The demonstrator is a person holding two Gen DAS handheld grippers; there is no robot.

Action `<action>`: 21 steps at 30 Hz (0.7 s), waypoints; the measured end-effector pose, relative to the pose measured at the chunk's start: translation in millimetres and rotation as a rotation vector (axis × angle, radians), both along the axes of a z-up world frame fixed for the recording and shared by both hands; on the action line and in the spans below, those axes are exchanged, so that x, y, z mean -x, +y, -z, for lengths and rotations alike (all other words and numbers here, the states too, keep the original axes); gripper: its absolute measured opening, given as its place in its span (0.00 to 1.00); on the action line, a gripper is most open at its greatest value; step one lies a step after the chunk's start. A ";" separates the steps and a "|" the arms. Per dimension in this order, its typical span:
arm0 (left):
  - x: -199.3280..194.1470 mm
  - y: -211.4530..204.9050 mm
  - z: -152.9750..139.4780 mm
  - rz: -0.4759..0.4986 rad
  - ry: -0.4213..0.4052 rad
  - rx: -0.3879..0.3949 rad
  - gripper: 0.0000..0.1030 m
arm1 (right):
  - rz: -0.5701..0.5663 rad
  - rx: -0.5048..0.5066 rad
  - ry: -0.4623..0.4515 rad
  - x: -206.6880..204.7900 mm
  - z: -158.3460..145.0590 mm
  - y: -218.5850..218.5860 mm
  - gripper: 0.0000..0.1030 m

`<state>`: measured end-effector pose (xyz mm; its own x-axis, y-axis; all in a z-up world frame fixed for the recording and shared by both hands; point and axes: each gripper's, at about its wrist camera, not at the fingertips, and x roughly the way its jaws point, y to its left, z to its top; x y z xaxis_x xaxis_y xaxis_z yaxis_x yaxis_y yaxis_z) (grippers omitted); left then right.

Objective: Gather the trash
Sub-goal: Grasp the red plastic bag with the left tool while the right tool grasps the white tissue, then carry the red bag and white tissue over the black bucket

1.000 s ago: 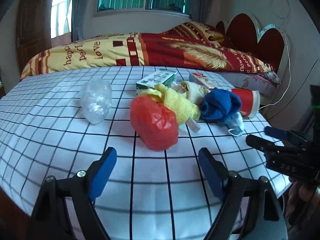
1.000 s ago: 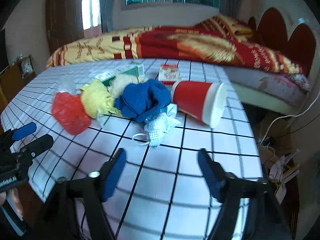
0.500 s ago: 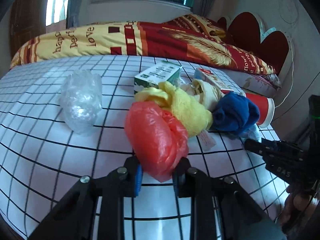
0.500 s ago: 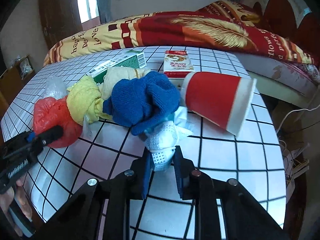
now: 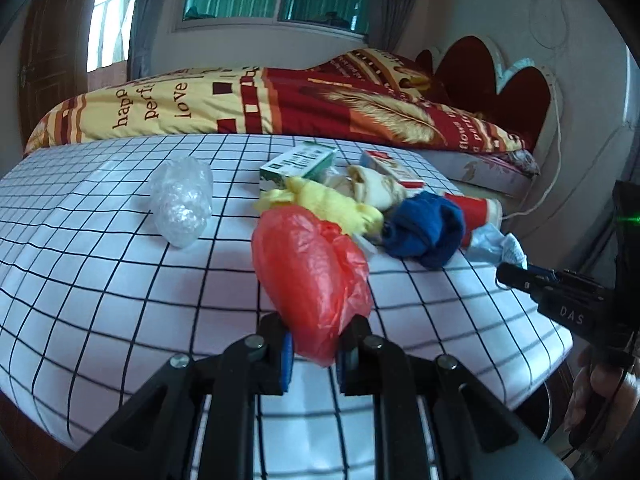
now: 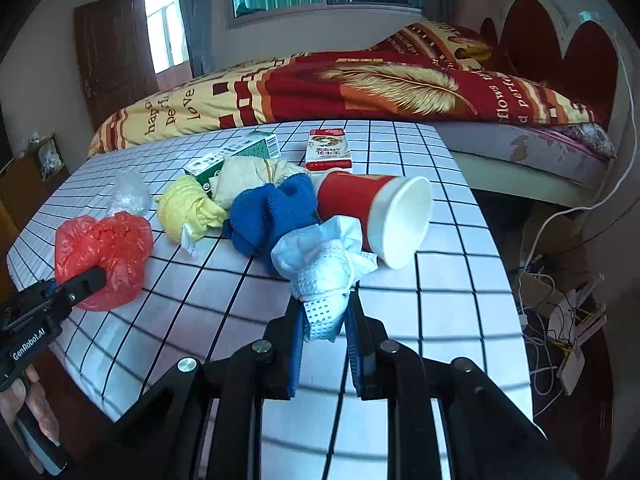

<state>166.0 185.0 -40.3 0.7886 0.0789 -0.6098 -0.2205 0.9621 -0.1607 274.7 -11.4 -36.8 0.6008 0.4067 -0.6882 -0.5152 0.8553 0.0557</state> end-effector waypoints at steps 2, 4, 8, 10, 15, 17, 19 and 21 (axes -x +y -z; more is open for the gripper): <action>4.5 -7.5 -0.2 0.012 0.002 -0.006 0.17 | 0.001 -0.003 0.000 7.4 0.2 -6.5 0.20; 8.5 -13.2 -0.6 0.020 0.001 -0.003 0.17 | 0.004 -0.004 0.002 12.2 0.4 -11.2 0.20; 20.0 -27.2 -3.3 0.039 -0.010 -0.010 0.17 | 0.025 -0.025 -0.008 26.7 -2.6 -28.8 0.20; 24.0 -34.3 -5.1 0.053 -0.016 -0.008 0.17 | 0.036 -0.033 -0.014 34.3 -4.9 -38.2 0.20; 33.0 -54.1 -7.7 0.080 -0.030 -0.015 0.17 | 0.061 -0.045 -0.033 52.6 -9.1 -62.6 0.20; 36.3 -62.5 -8.3 0.090 -0.036 -0.020 0.17 | 0.073 -0.049 -0.038 60.7 -10.0 -73.2 0.20; 38.8 -71.1 -8.4 0.105 -0.036 -0.017 0.17 | 0.085 -0.053 -0.044 68.4 -10.9 -83.6 0.20; 40.1 -80.0 -9.1 0.121 -0.036 -0.021 0.17 | 0.095 -0.054 -0.047 74.1 -11.1 -92.8 0.20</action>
<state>125.9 105.1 -31.3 0.8144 -0.0061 -0.5803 -0.0966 0.9846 -0.1459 200.5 -104.3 -25.8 0.6695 0.3824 -0.6368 -0.4351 0.8967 0.0810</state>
